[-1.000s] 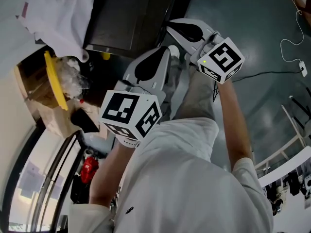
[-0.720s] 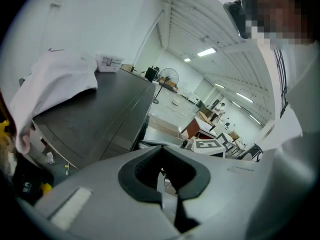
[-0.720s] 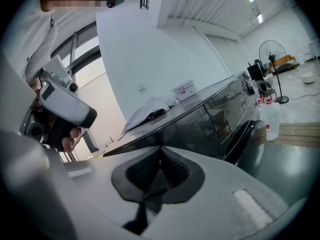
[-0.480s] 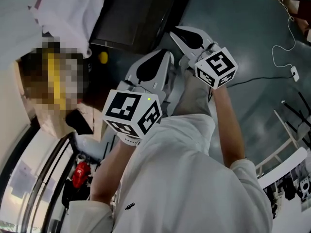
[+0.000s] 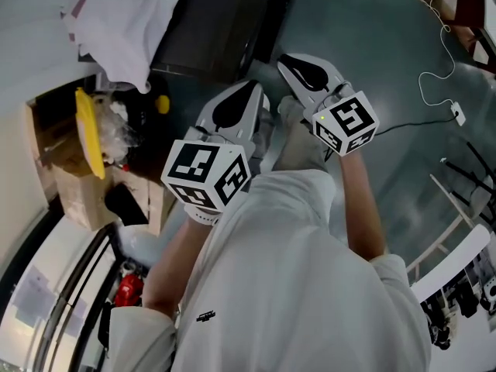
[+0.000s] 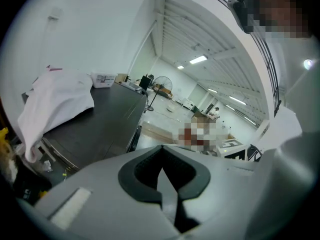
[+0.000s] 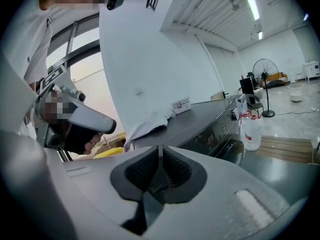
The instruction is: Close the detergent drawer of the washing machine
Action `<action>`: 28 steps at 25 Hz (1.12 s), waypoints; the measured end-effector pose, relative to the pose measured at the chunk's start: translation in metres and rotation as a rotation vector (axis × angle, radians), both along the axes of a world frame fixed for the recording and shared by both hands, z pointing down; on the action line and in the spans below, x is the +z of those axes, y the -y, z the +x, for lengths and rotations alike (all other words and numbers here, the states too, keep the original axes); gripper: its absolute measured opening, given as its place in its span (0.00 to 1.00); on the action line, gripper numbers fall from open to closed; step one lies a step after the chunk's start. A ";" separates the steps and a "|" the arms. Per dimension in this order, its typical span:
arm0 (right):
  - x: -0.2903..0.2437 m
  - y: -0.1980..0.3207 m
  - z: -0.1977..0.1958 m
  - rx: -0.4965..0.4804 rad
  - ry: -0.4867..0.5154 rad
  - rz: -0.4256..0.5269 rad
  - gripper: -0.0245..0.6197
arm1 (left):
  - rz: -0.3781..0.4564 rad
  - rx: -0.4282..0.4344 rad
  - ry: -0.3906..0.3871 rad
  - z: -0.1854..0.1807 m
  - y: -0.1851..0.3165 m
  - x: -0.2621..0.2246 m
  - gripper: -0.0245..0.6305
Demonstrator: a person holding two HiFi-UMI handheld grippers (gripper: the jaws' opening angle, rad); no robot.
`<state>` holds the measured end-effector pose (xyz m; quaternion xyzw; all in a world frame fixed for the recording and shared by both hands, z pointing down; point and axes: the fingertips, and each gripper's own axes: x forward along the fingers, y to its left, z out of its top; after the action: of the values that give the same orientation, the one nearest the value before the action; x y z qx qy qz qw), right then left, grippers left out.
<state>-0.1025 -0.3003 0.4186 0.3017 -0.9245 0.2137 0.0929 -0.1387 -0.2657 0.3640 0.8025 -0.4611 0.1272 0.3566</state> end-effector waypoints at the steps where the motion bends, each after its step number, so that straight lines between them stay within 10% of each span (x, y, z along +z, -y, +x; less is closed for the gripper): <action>1: -0.006 -0.004 0.002 0.003 -0.015 0.002 0.08 | 0.007 0.001 -0.002 0.000 -0.001 -0.003 0.06; 28: -0.166 -0.051 0.062 0.264 -0.071 0.206 0.07 | 0.270 -0.045 0.062 -0.059 -0.028 -0.085 0.06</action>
<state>-0.0405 -0.2491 0.2530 0.4356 -0.8901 0.1175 0.0652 -0.1974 -0.2380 0.2793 0.8282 -0.5028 0.0809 0.2339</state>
